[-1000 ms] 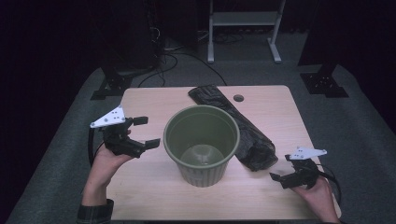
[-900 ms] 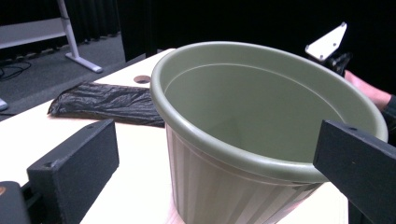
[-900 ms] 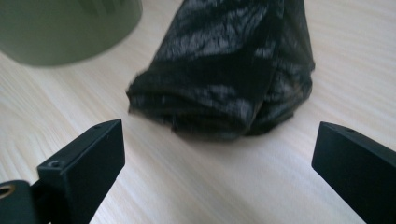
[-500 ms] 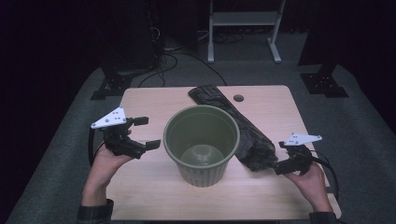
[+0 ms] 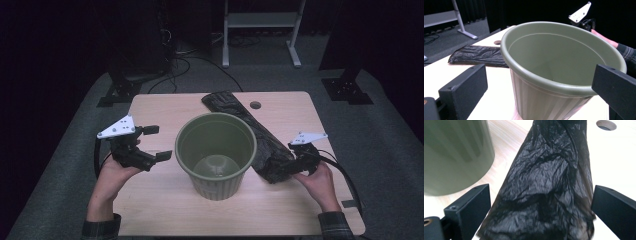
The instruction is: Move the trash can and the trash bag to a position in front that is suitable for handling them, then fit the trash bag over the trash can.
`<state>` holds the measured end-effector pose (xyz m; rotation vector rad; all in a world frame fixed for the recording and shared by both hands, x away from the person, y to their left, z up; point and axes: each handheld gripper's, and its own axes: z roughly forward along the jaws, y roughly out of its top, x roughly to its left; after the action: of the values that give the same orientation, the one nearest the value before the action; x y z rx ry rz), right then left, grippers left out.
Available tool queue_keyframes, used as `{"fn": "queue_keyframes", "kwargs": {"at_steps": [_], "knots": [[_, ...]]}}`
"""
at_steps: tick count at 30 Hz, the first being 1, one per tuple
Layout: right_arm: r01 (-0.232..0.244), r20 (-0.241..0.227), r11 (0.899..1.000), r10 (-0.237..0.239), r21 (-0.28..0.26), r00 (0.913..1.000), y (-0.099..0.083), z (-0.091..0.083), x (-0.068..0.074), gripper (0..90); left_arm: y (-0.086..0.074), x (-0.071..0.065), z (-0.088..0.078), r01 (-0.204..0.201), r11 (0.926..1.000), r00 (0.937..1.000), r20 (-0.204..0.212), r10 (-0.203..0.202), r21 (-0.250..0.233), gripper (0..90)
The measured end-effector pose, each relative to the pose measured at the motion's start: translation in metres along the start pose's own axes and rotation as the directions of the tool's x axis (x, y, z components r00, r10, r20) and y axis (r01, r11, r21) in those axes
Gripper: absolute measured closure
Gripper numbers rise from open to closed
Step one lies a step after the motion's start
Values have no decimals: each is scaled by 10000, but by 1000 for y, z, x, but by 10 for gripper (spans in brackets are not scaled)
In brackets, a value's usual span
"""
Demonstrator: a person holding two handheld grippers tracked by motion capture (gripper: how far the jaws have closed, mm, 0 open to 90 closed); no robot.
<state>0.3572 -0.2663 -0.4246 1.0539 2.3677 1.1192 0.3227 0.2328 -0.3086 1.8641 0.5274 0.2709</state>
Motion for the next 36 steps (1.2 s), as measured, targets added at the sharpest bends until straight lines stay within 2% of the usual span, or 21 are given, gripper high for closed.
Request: {"fn": "queue_keyframes", "kwargs": {"at_steps": [7,13,16,27,34,36], "knots": [[135,-4,9999,-135,98,9999,5,20,0,13,0,-2,3,-45,10000,10000,56,45,76,0],[14,26,9998,-14,194,10000,6,30,-4,14,0,-2,3,-50,10000,10000,83,50,78,0],[-14,-104,9995,17,318,9999,5,36,-7,29,0,-2,3,-43,10000,10000,57,43,86,0],[145,-115,9939,-133,1097,9998,2,63,-7,30,0,-3,3,-77,10000,9998,199,76,43,0],[379,30,9841,-390,1737,9992,-3,74,-5,54,0,-3,3,-78,10000,9998,193,77,54,0],[284,-36,9826,-282,1835,9996,-4,75,-5,64,0,-3,4,-69,10000,9998,209,68,58,0]]}}
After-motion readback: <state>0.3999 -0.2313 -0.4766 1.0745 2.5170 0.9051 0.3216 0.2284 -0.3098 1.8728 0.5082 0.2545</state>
